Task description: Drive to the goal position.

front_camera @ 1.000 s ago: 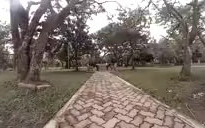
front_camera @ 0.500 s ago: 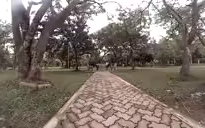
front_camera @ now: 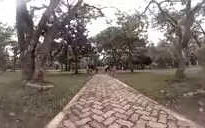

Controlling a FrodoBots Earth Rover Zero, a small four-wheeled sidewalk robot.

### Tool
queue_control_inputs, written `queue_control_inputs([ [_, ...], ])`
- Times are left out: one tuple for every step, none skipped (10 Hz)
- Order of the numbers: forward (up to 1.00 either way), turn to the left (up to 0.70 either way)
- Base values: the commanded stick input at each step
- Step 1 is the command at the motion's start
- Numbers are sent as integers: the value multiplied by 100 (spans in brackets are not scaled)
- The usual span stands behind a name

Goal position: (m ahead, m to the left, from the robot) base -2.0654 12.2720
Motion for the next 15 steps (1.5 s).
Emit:
queue_control_inputs([
  [-70, 0],
  [-70, 0],
  [0, 0],
  [0, 0],
  [0, 0],
  [0, 0],
  [0, 0],
  [0, 0],
  [-30, 0],
  [-68, 0],
  [-70, 0],
  [-70, 0],
  [-70, 0],
  [-70, 0],
  [-70, 0],
])
